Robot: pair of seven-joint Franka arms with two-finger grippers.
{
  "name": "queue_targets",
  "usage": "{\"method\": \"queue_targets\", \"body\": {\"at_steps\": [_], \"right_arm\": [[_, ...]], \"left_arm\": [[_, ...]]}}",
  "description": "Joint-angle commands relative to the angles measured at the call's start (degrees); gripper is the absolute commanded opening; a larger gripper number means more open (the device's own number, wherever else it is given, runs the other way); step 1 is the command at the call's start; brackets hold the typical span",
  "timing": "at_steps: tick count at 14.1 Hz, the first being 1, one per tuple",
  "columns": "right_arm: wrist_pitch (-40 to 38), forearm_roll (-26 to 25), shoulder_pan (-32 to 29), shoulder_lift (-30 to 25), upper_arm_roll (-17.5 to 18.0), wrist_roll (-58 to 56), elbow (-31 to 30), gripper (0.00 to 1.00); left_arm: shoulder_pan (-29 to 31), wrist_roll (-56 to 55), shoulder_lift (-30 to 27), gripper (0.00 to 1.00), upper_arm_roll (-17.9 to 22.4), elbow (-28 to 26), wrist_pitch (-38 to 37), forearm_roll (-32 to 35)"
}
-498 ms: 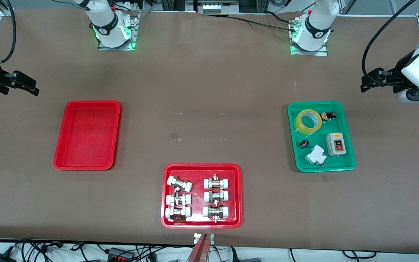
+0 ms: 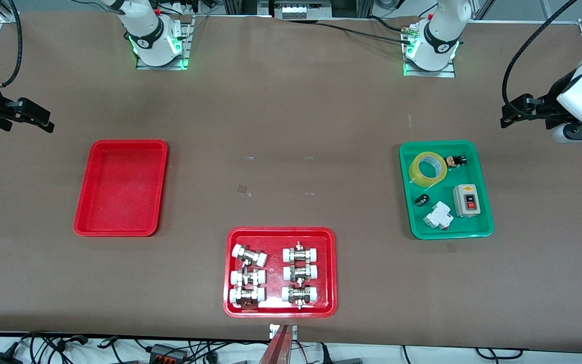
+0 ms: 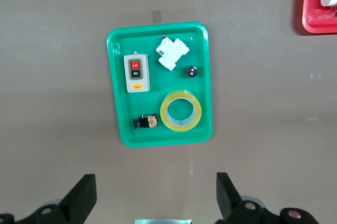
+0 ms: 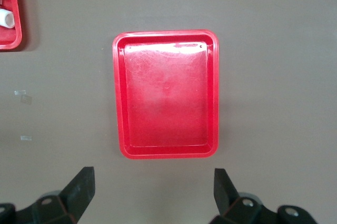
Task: Left arm passes tape to right arm into tray
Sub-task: 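Move the left gripper toward the tape roll on the green tray, then lower the left gripper onto the yellow tape roll and close it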
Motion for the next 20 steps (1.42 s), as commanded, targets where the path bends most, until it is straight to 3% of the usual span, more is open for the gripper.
{"method": "queue_targets", "body": {"at_steps": [1,8,13,20], "right_arm": [[0.69,-0.09,-0.32,-0.96,0.31,-1.09,-0.87,1.00],[-0.02,-0.09,-0.41,-0.08,0.31,-1.09,-0.34,1.00],[0.34,-0.09,-0.50,0.01,0.22,-1.18,-0.25,1.00],[-0.19,0.17,-0.85,0.45,-0.05,-1.18,-0.34,1.00]], "left_arm": [[0.47,-0.71,0.84,1.00,-0.13,-0.35,-0.51,-1.13],[0.64,0.25,12.79,1.00,0.05,-0.96,4.49,-0.43],[1.17,-0.01,15.00,1.00,-0.04,-19.73,23.89,-0.34],[4.07,-0.71,16.32,1.00,-0.04,-32.94,38.23,-0.51]]}}
